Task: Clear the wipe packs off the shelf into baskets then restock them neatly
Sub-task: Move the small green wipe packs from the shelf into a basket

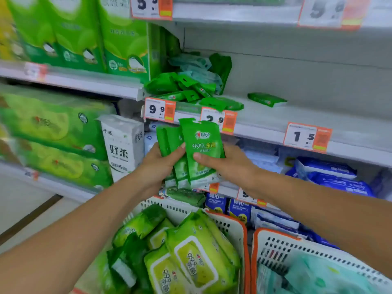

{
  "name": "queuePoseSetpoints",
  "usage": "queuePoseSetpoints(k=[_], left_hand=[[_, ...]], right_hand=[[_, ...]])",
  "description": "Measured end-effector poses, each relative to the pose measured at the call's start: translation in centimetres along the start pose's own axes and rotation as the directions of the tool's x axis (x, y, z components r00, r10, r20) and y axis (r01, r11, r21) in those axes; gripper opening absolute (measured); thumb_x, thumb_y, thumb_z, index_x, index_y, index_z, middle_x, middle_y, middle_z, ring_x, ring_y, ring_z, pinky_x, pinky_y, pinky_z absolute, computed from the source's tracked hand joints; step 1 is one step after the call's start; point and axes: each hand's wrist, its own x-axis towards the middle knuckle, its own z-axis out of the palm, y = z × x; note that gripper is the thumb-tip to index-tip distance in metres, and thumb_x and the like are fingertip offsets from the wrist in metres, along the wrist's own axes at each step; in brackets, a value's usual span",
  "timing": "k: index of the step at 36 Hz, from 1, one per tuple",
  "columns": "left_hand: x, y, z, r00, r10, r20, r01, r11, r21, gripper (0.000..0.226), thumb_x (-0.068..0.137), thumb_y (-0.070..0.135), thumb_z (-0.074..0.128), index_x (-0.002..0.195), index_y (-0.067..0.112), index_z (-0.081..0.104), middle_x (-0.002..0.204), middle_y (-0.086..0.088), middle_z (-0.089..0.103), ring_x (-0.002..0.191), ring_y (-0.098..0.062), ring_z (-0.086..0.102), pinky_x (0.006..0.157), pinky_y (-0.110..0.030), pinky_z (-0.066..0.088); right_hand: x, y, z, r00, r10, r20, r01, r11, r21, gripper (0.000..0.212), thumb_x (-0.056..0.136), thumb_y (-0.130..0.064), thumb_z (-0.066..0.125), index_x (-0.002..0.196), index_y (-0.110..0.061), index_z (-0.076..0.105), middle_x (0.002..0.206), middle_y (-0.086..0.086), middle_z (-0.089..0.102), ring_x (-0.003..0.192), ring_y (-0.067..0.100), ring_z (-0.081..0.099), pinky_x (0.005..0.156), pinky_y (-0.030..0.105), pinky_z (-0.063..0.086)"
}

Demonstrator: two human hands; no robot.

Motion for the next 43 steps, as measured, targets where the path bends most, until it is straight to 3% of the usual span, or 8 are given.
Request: queuePoseSetpoints(k=[10,16,20,24,30,33,38,43], left_hand=[[-1.3,-6.4,-10.6,0.928,-0.374,0.002,0.344,0.856,0.387,0.034,0.090,0.030,0.070,0.121,0.018,0.063,0.112,-0.002,0.074,0.097,-0.021,0.072,0.086,-0.040,0.059],[-2.7,-11.2,-14.2,0.735,-0.654,-0.178,0.386,0.189,0.903,0.040,0.101,0.035,0.052,0.128,0.005,0.053,0.132,-0.012,0.057,0.116,-0.033,0.058,0.091,-0.038,0.051],[-0.8,-8.9,-13.4,0.852,-0.507,-0.130,0.120,-0.052,0.991,0.052,0.100,0.037,0.050,0.141,0.005,0.045,0.144,-0.016,0.049,0.128,-0.031,0.051,0.104,-0.035,0.043],[2.2,-3.0,-9.8,0.957,-0.250,0.149,-0.111,0.160,0.981,0.034,0.096,0.039,0.060,0.121,0.017,0.066,0.119,-0.006,0.067,0.111,-0.022,0.061,0.092,-0.029,0.046],[6.2,7.3,-2.0,0.754,0.644,0.131,-0.535,0.486,0.691,0.004,0.089,0.023,0.070,0.090,0.020,0.068,0.080,0.009,0.070,0.074,-0.002,0.066,0.066,-0.012,0.048],[11.0,10.5,1.5,0.709,0.679,0.189,-0.532,0.339,0.776,0.022,0.084,0.035,0.066,0.094,0.016,0.068,0.087,0.000,0.071,0.083,-0.016,0.067,0.076,-0.030,0.054],[16.9,10.1,5.7,0.909,0.390,0.147,-0.092,-0.155,0.984,0.077,0.077,0.070,0.061,0.135,0.022,0.043,0.141,-0.011,0.040,0.133,-0.035,0.037,0.105,-0.049,0.037],[18.8,11.1,4.5,0.702,0.696,0.152,-0.041,-0.173,0.984,0.102,0.062,0.077,0.067,0.143,0.025,0.031,0.142,-0.010,0.037,0.128,-0.035,0.036,0.101,-0.050,0.037]], right_hand=[[3.1,7.3,11.6,0.837,0.373,0.401,-0.500,0.819,0.282,0.042,0.081,0.001,0.076,0.122,-0.005,0.069,0.116,0.017,0.072,0.109,0.034,0.069,0.097,0.050,0.054],[3.3,11.9,16.7,0.874,0.478,0.082,-0.431,0.843,-0.322,0.074,0.078,-0.014,0.083,0.137,0.000,0.040,0.135,0.017,0.054,0.123,0.034,0.056,0.095,0.038,0.052],[3.8,10.8,16.3,0.976,0.207,0.071,-0.137,0.831,-0.539,0.071,0.083,-0.002,0.068,0.147,-0.008,0.038,0.147,0.016,0.039,0.134,0.030,0.045,0.106,0.031,0.039],[4.0,5.7,11.1,0.985,-0.175,-0.012,0.153,0.889,-0.432,0.034,0.081,-0.012,0.071,0.115,-0.017,0.067,0.118,0.002,0.067,0.105,0.021,0.066,0.091,0.035,0.052],[5.8,-7.3,-3.2,0.584,-0.710,-0.393,0.525,0.700,-0.485,0.010,0.079,-0.011,0.069,0.088,-0.012,0.066,0.080,-0.003,0.068,0.072,0.009,0.062,0.067,0.019,0.050],[10.6,-9.4,-8.9,0.679,-0.627,-0.382,0.333,0.727,-0.601,0.030,0.076,-0.018,0.078,0.102,-0.014,0.065,0.098,-0.002,0.066,0.089,0.011,0.059,0.088,0.032,0.051],[15.9,-8.3,-12.6,0.991,-0.031,-0.131,-0.043,0.849,-0.527,0.105,0.070,-0.044,0.088,0.154,-0.025,0.029,0.153,0.000,0.037,0.135,0.021,0.044,0.102,0.035,0.043],[20.1,-5.6,-12.3,0.991,-0.045,-0.126,-0.007,0.923,-0.384,0.098,0.070,-0.051,0.086,0.151,-0.030,0.036,0.138,-0.007,0.050,0.120,0.012,0.051,0.102,0.025,0.043]])
